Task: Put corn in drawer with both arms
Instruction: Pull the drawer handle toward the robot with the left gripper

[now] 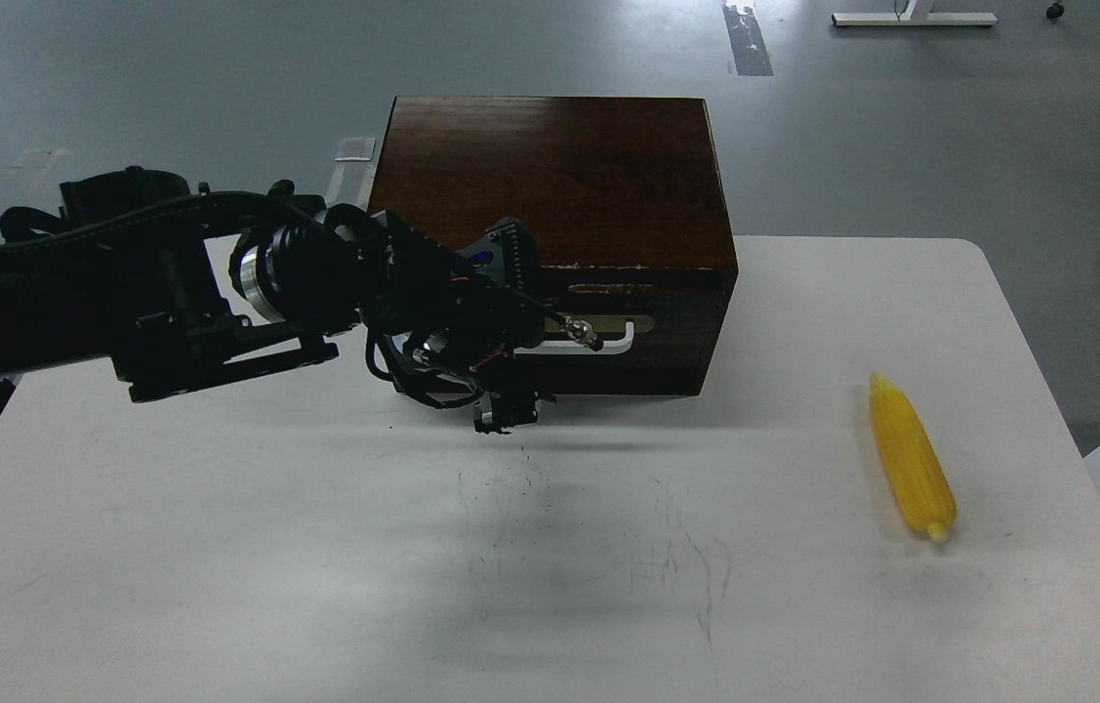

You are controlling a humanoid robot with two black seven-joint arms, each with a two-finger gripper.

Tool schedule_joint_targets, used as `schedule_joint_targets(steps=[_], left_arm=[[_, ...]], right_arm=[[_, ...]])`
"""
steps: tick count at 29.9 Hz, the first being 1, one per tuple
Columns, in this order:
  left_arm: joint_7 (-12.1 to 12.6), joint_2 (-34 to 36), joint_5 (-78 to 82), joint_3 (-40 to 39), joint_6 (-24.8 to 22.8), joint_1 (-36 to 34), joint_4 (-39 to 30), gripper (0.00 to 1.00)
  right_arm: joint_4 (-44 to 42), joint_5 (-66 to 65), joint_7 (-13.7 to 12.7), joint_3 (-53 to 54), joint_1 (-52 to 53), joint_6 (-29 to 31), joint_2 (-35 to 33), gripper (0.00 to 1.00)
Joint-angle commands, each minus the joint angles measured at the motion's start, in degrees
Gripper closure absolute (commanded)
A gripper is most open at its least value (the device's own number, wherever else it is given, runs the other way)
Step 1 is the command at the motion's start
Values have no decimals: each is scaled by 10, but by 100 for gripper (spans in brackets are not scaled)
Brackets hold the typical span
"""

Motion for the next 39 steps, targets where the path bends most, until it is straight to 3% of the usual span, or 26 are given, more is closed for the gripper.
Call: schedule_joint_targets(steps=[1,15,17,19,27,31,39], left_arm=[[-1,-1,-2,0,0,-3,-1,38],[-7,0,-3,0,0,-8,-14,38],[-17,2,-3,0,0,-8,-26,40],[-17,3,-3,0,0,-9,-37,44],[-22,3,-3,0,0,-13,-42,44],[-22,3,-3,0,0,-17,-52,51],[-22,7,-3,0,0,-20,-71,50]], right_arm=[[-1,0,0,0,0,0,-4,0],[-1,0,0,0,-1,0,-4,0],[-1,0,0,-1,-1,0,-4,0],[-1,-1,0,0,-1,0,-4,0],[-1,0,0,0,-2,0,-4,0],[-1,0,0,0,-5,0,-4,0],[-1,0,0,0,-10,0,-4,0]])
